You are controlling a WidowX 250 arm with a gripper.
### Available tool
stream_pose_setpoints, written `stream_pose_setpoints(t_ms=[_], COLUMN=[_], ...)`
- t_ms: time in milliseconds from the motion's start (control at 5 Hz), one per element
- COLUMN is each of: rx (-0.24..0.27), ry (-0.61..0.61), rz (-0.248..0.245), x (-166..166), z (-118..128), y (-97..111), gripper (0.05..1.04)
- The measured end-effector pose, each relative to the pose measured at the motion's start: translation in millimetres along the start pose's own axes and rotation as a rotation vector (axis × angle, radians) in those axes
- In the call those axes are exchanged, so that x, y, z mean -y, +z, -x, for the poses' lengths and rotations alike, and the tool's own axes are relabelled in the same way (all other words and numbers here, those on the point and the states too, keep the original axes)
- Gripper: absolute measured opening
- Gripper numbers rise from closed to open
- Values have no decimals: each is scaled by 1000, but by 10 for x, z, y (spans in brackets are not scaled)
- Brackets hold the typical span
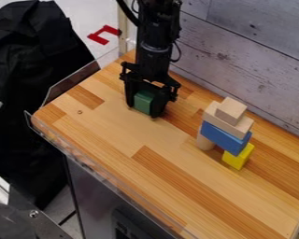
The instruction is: Remove the green cube from the tower and put it in the left side of the table
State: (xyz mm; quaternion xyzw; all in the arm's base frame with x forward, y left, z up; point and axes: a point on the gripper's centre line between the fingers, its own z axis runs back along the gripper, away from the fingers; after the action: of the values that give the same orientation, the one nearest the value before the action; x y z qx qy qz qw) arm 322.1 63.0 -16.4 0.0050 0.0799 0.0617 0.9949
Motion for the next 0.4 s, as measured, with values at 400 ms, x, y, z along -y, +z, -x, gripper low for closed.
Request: stream_pose_setpoints(t_ms=[400], rx=[123], ry=[47], rz=[20], x=[39], z=[184], y=[448], gripper=[999])
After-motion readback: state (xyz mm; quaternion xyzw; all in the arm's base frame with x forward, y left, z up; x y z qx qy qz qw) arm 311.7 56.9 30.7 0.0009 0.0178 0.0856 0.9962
